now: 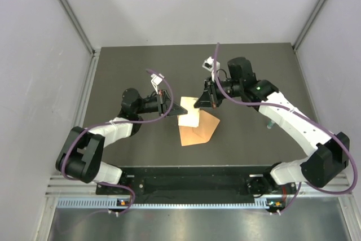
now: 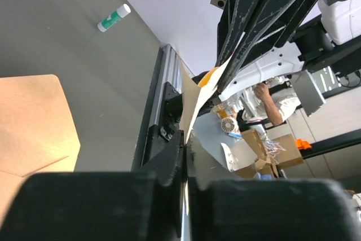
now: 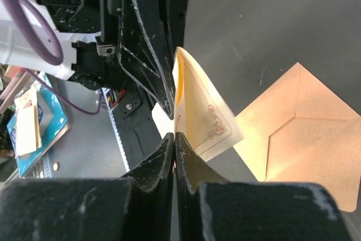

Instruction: Place the letter into the envelope and seal it

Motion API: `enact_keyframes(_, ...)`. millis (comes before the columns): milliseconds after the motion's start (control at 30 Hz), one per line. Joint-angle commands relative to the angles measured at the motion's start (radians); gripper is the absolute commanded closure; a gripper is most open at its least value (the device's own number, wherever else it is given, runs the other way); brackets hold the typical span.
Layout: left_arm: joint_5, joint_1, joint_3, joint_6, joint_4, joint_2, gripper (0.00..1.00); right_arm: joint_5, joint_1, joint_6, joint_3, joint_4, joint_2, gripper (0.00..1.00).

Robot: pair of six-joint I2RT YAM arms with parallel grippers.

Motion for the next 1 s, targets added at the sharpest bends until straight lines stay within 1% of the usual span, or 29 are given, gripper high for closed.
enact_keyframes(0, -0.012, -0.004, 0.003, 0.036, 0.001, -0.039, 1.0, 0.043, -0.009, 0.022, 0.046, 0.039, -0.005, 0.76)
enact_keyframes(33, -0.016, -0.003, 0.002, 0.042, -0.004, -0.05, 1.0, 0.058, -0.01, 0.045, 0.036, 0.042, -0.011, 0.63)
enact_keyframes(100, -0.032, -0.004, 0.001, 0.047, -0.007, -0.061, 1.0, 0.099, -0.021, 0.077, -0.008, 0.062, -0.037, 0.45)
enact_keyframes(167, -0.045, -0.003, 0.007, 0.062, -0.036, -0.076, 1.0, 0.113, -0.044, 0.142, -0.074, 0.114, -0.065, 0.4)
enact_keyframes(200, -0.051, -0.003, 0.007, 0.062, -0.036, -0.081, 1.0, 0.104, -0.047, 0.177, -0.097, 0.134, -0.072, 0.31)
enact_keyframes(300, -0.077, -0.003, 0.007, 0.071, -0.059, -0.101, 1.0, 0.069, -0.053, 0.24, -0.154, 0.214, -0.079, 0.3)
enact_keyframes(333, -0.082, -0.003, 0.007, 0.075, -0.068, -0.105, 1.0, 0.02, -0.053, 0.269, -0.184, 0.251, -0.076, 0.32)
enact_keyframes(367, -0.09, -0.003, 0.012, 0.076, -0.082, -0.107, 1.0, -0.005, -0.055, 0.293, -0.197, 0.336, -0.072, 0.34)
enact_keyframes(400, -0.099, -0.003, 0.013, 0.076, -0.09, -0.107, 1.0, -0.031, -0.053, 0.341, -0.207, 0.375, -0.062, 0.4)
enact_keyframes(467, -0.111, -0.003, 0.018, 0.081, -0.114, -0.107, 1.0, -0.068, -0.052, 0.37, -0.226, 0.447, -0.052, 0.45)
enact_keyframes(500, -0.122, -0.003, 0.019, 0.082, -0.117, -0.104, 1.0, -0.077, -0.052, 0.401, -0.234, 0.47, -0.045, 0.5)
enact_keyframes(567, -0.127, -0.003, 0.024, 0.079, -0.125, -0.099, 1.0, -0.106, -0.052, 0.436, -0.264, 0.545, -0.036, 0.64)
enact_keyframes(600, -0.131, -0.003, 0.025, 0.076, -0.125, -0.095, 1.0, -0.121, -0.052, 0.47, -0.27, 0.594, -0.025, 0.81)
enact_keyframes(633, -0.134, -0.003, 0.025, 0.073, -0.127, -0.092, 1.0, -0.149, -0.052, 0.482, -0.278, 0.618, -0.02, 0.86)
enact_keyframes(667, -0.142, -0.003, 0.025, 0.072, -0.127, -0.089, 1.0, -0.163, -0.049, 0.494, -0.284, 0.642, -0.017, 0.9)
enact_keyframes(700, -0.15, -0.003, 0.025, 0.068, -0.128, -0.087, 1.0, -0.173, -0.049, 0.516, -0.287, 0.683, -0.014, 0.98)
enact_keyframes(733, -0.168, -0.003, 0.027, 0.065, -0.131, -0.082, 1.0, -0.18, -0.047, 0.521, -0.293, 0.69, -0.013, 1.0)
enact_keyframes(767, -0.179, -0.003, 0.035, 0.064, -0.139, -0.076, 0.93, -0.174, -0.047, 0.519, -0.297, 0.69, -0.014, 1.0)
enact_keyframes(800, -0.183, -0.003, 0.041, 0.059, -0.156, -0.063, 0.74, -0.157, -0.047, 0.502, -0.298, 0.65, -0.017, 1.0)
enact_keyframes(833, -0.188, -0.001, 0.048, 0.058, -0.166, -0.053, 0.54, -0.108, -0.05, 0.48, -0.28, 0.583, -0.022, 1.0)
enact_keyframes(867, -0.194, 0.002, 0.052, 0.062, -0.192, -0.046, 0.2, -0.082, -0.055, 0.444, -0.261, 0.5, -0.02, 1.0)
enact_keyframes(900, -0.2, 0.011, 0.055, 0.088, -0.224, -0.035, 0.06, -0.048, -0.059, 0.373, -0.242, 0.409, -0.02, 1.0)
enact_keyframes(933, -0.211, 0.017, 0.061, 0.11, -0.325, -0.035, 0.01, 0.024, -0.065, 0.346, -0.216, 0.247, -0.02, 1.0)
enact_keyframes(967, -0.246, 0.025, 0.065, 0.133, -0.388, -0.033, 0.01, 0.047, -0.081, 0.323, -0.208, 0.195, -0.022, 1.0)
